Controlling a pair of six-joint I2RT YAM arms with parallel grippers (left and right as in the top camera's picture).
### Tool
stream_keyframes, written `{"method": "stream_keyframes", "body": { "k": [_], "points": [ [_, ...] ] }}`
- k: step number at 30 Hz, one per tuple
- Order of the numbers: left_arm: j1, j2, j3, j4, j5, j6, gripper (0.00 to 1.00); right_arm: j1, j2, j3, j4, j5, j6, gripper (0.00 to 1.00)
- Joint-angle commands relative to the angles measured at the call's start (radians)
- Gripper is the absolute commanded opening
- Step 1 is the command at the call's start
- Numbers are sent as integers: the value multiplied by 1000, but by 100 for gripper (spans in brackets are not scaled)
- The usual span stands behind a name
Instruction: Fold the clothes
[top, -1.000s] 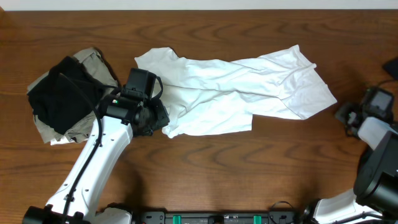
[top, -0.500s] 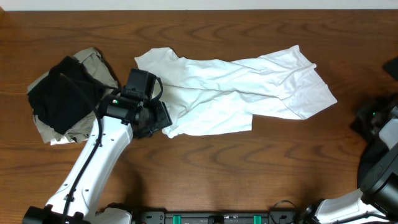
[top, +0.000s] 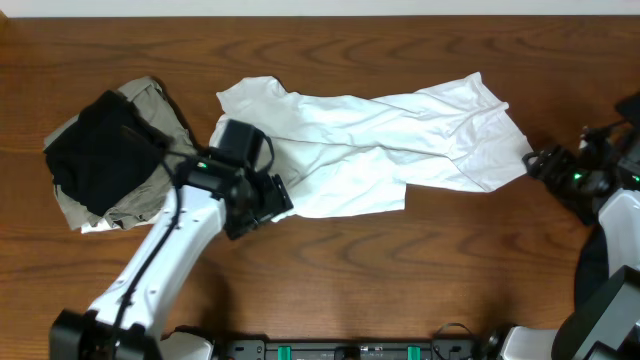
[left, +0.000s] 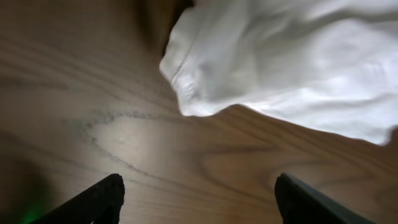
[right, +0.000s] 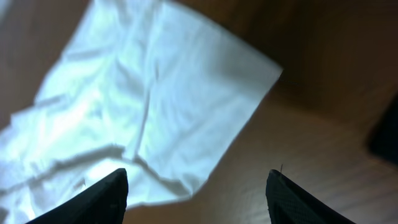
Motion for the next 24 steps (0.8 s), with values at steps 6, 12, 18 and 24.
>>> {"method": "stream_keyframes", "body": {
  "k": [6,12,18,24],
  "points": [
    [-89,73,-245,295,127,-187,66,37,-2,7,-44,109,-40,70],
    [-145,74,-305,530,46,-189,66,37,-2,7,-55,109,-40,70],
    [-175,74,-306,577,-134,-193,66,37,-2,7,-72,113,-40,70],
    [-175,112,-306,618,-151,-215,66,37,-2,7,-78,112,-40,71]
  ]
}}
